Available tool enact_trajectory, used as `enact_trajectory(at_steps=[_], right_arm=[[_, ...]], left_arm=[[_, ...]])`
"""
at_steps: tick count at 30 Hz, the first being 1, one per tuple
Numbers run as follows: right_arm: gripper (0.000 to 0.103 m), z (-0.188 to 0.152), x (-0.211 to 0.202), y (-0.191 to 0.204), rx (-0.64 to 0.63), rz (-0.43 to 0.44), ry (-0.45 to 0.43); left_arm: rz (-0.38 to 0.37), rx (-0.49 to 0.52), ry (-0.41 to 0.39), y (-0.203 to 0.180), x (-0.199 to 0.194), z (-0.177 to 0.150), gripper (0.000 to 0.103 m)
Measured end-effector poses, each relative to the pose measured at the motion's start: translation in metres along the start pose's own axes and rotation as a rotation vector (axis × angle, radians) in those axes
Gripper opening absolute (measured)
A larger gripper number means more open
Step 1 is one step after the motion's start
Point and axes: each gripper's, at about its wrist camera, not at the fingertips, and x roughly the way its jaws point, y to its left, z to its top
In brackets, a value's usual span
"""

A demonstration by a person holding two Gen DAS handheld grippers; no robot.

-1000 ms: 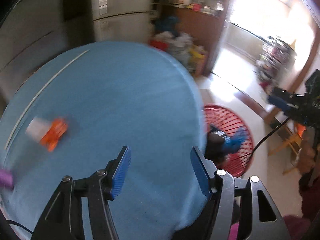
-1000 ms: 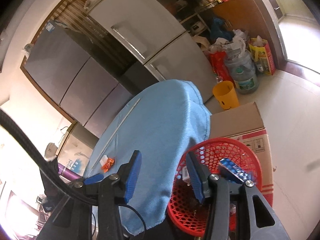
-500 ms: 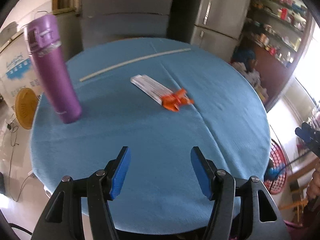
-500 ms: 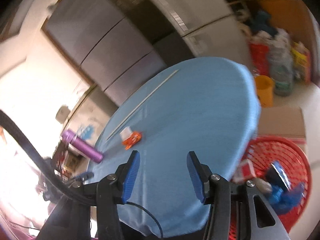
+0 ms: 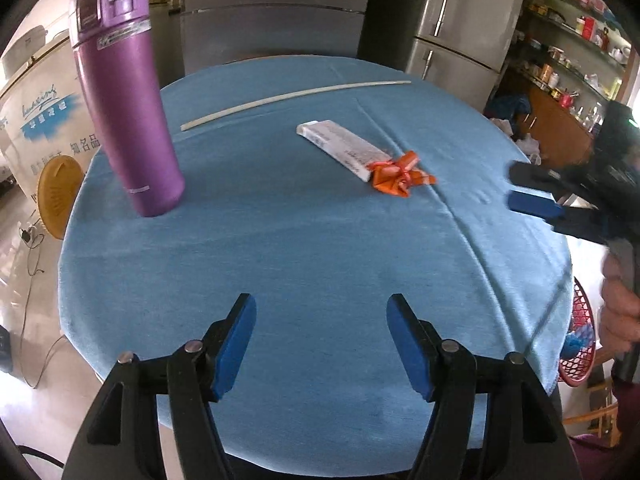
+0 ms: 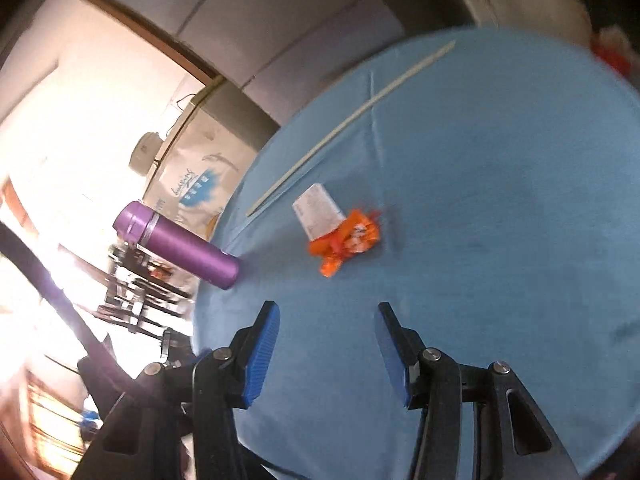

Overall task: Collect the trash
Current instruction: 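Grasp the orange snack bag with the right tool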

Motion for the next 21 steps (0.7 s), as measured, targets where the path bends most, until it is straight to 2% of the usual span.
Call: enact_trajectory(at_steps=[7,12,16,21], right_arm=[[0.053,0.032,0.071,-0.021,0.224,0.03,0.051],[0.053,0.043,0.096,-0.026,0.304,-0.039,0.054],[0.051,0.048,0.11,-0.023,0.314,-0.108,0.037],[0.042,0.044,0.12,-0.006,0.195,-0.182,0.028]], left_arm=[[0.002,-0.021,-0.008,0.02,0.0,0.0,0.068],[-0.011,-0.03,-0.014,0.029,0.001,0.001,0.068],[-0.015,-0.035,-0.019,0.033,0.001,0.005,0.068],[-0.011,-0.049,-0.032,0.034,0.001,0.02,0.068]])
